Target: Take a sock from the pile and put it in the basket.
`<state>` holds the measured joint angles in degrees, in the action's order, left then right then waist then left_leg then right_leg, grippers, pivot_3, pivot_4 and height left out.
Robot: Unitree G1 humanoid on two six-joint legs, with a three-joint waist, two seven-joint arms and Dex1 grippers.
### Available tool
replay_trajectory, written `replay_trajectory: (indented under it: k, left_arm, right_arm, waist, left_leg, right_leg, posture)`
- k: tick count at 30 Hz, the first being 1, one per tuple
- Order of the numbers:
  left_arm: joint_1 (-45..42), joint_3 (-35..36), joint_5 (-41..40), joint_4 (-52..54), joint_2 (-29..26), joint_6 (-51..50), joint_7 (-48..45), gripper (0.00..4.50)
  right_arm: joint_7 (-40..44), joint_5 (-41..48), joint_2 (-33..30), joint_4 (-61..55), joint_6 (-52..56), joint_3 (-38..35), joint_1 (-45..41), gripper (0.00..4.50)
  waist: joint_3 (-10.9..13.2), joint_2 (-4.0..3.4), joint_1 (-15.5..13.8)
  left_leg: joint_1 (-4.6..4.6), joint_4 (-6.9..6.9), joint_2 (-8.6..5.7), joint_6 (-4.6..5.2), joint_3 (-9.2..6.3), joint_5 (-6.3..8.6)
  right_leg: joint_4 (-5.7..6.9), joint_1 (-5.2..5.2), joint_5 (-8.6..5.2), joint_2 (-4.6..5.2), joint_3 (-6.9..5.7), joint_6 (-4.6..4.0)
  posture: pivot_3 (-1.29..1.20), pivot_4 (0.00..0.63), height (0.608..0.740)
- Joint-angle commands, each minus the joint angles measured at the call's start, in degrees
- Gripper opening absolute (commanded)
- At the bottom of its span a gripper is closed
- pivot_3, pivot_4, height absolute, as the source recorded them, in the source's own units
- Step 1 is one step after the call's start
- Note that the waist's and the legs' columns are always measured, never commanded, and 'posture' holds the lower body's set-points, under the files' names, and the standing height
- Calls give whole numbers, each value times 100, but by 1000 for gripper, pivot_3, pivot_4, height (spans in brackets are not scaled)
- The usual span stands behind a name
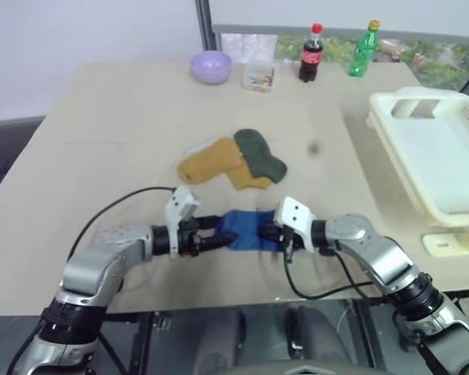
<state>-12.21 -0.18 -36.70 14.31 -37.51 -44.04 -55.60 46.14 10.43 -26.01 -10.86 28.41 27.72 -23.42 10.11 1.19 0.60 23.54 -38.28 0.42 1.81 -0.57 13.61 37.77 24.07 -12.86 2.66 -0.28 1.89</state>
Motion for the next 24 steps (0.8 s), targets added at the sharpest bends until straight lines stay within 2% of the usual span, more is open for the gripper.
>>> replay_trajectory:
  k: [1,6,8,13,24]
  left_arm:
    - [-267,-62,-282,173,231,4,-110,3241]
    - [-382,-64,-193,35,278,30,-46,3241]
    - [-246,109,-268,9,116,-25,-110,3241]
    - [-160,1,-133,-30,-37,-43,-88,3241]
    - [411,-4,174,13,-773,-236,-30,3241]
  right_arm:
    - [-15,-52,-68,-32,147,-159,138,59]
    - [-92,-35,-109,-307,321,-299,277,59]
    - [-136,-36,-111,-387,383,-354,338,59]
    - [-159,-53,-107,-436,440,-401,373,59]
    - [-60,-116,-62,-306,386,-301,306,59]
  waist:
    - [0,0,-3]
    - [0,0,-4]
    - [0,0,-5]
    - [0,0,-8]
    - [0,-1,-9]
  left_leg:
    - [0,-1,0,0,0,0]
    - [1,-3,-3,0,1,0]
    - [2,-3,-3,0,-3,0]
    - [2,-2,-3,0,0,0]
    - [1,0,-1,0,-4,0]
  right_leg:
    - [-1,-1,0,1,0,0]
    - [0,-1,1,1,2,1]
    - [0,-1,0,1,0,1]
    - [-2,0,-1,1,2,0]
    - [-5,-1,-4,2,-1,-4]
  posture:
    - [0,150,740]
    - [0,150,740]
    - [0,150,740]
    - [0,150,740]
    - [0,150,740]
